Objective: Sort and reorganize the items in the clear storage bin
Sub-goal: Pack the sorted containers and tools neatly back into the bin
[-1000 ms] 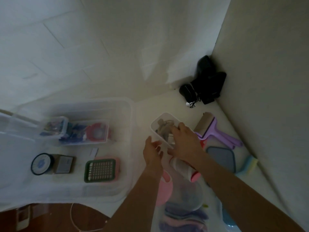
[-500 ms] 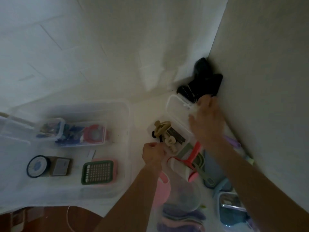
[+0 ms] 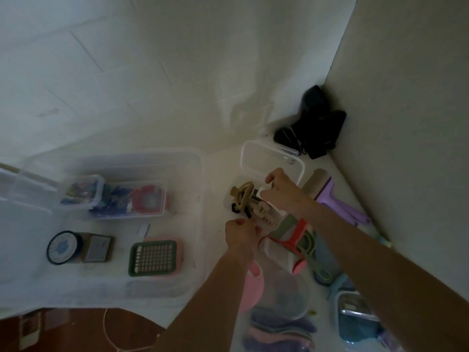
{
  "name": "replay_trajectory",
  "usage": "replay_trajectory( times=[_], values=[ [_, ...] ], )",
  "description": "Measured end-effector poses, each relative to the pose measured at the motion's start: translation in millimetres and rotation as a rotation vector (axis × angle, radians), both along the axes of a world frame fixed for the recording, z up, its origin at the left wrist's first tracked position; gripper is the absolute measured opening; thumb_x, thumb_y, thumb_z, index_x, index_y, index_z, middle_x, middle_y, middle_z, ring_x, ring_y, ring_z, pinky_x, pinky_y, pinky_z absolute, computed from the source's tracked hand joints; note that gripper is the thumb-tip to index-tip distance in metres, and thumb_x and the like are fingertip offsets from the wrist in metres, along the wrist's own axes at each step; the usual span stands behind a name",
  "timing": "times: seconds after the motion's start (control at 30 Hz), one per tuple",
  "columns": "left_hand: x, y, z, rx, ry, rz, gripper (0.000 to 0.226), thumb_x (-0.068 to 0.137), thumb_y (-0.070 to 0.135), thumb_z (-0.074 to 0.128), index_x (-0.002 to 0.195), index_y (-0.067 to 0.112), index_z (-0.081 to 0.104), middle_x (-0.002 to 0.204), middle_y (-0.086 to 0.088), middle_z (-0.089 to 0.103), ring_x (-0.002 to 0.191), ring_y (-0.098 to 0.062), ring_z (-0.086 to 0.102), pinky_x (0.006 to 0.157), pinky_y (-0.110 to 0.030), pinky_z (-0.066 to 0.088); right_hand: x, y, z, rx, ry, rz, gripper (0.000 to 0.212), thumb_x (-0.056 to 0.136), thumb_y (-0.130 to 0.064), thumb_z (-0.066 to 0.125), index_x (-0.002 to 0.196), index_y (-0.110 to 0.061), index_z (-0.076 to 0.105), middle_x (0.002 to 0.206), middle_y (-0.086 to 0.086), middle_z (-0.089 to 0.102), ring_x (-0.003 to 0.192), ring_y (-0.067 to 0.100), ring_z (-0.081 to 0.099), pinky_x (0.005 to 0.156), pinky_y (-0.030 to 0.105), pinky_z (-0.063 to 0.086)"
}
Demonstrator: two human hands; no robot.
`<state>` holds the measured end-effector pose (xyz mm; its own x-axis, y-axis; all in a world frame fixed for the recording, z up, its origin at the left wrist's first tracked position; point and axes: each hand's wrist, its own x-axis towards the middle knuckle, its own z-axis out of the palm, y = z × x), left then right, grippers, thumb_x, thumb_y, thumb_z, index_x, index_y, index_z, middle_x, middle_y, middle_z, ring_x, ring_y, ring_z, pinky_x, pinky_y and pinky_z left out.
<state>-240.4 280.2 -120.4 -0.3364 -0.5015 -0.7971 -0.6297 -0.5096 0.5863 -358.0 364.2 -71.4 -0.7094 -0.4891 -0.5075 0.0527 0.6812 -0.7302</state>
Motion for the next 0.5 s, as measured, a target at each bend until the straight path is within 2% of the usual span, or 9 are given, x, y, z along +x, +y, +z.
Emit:
replay_trajectory(
  times=[0.07, 0.17, 0.23, 0.33, 0.4, 0.5],
  values=[
    [0.8, 1.1, 4.3, 0.0, 0.027, -0.005, 0.013, 0.065, 0.013, 0.068, 0.074, 0.005, 0.063, 0.071, -0.013, 0.061, 0.067, -0.021, 0.057, 0.064, -0.035, 0.053, -2.0, -1.3, -8.2, 0.037, 0.098, 0.097, 0.03, 0.088, -0.02, 0.064, 0.114, -0.013, 0.051, 0.104, 0.002, 0.049, 0.084, 0.015, 0.05, 0.071, 0.026, 0.041],
    [2.3, 0.0, 7.8, 0.01, 0.031, 0.0, 0.027, 0.065, 0.014, 0.068, 0.083, -0.005, 0.065, 0.078, -0.018, 0.066, 0.069, -0.023, 0.06, 0.066, -0.038, 0.057, 0.4, 2.5, -17.9, 0.075, 0.334, 0.275, 0.018, 0.088, -0.024, 0.066, 0.103, -0.013, 0.07, 0.101, 0.001, 0.065, 0.093, 0.019, 0.062, 0.081, 0.03, 0.047],
    [2.5, -1.3, 7.3, 0.007, 0.027, 0.004, 0.04, 0.057, 0.018, 0.066, 0.088, -0.008, 0.067, 0.085, -0.021, 0.07, 0.071, -0.026, 0.064, 0.068, -0.041, 0.059, 5.7, 3.8, -20.7, 0.053, 0.386, 0.285, 0.016, 0.089, -0.025, 0.066, 0.098, -0.014, 0.074, 0.098, 0.001, 0.071, 0.091, 0.02, 0.065, 0.081, 0.031, 0.048],
    [2.5, -0.9, 9.4, 0.001, 0.026, -0.013, 0.021, 0.057, 0.016, 0.062, 0.071, 0.002, 0.067, 0.073, -0.016, 0.068, 0.068, -0.026, 0.063, 0.063, -0.035, 0.053, 15.6, 0.7, -26.9, 0.05, 0.446, 0.284, 0.017, 0.087, -0.029, 0.068, 0.098, -0.018, 0.075, 0.095, 0.002, 0.063, 0.087, 0.015, 0.056, 0.082, 0.032, 0.048],
    [2.1, -1.8, 10.6, -0.004, 0.001, -0.015, 0.007, 0.07, 0.01, 0.064, 0.072, 0.004, 0.068, 0.073, -0.014, 0.067, 0.068, -0.026, 0.062, 0.061, -0.032, 0.051, 23.9, -0.4, -28.3, 0.064, 0.48, 0.239, 0.018, 0.089, -0.029, 0.066, 0.101, -0.017, 0.073, 0.097, 0.003, 0.054, 0.085, 0.012, 0.05, 0.078, 0.031, 0.046],
    [1.6, -3.5, 5.5, -0.001, -0.004, 0.0, 0.012, 0.083, 0.006, 0.06, 0.077, 0.003, 0.069, 0.083, -0.017, 0.07, 0.071, -0.027, 0.063, 0.058, -0.027, 0.05, 33.6, 1.5, -33.7, 0.148, 0.557, 0.231, 0.027, 0.091, -0.039, 0.06, 0.111, -0.021, 0.066, 0.104, 0.003, 0.056, 0.091, 0.02, 0.058, 0.074, 0.03, 0.044]
  ],
)
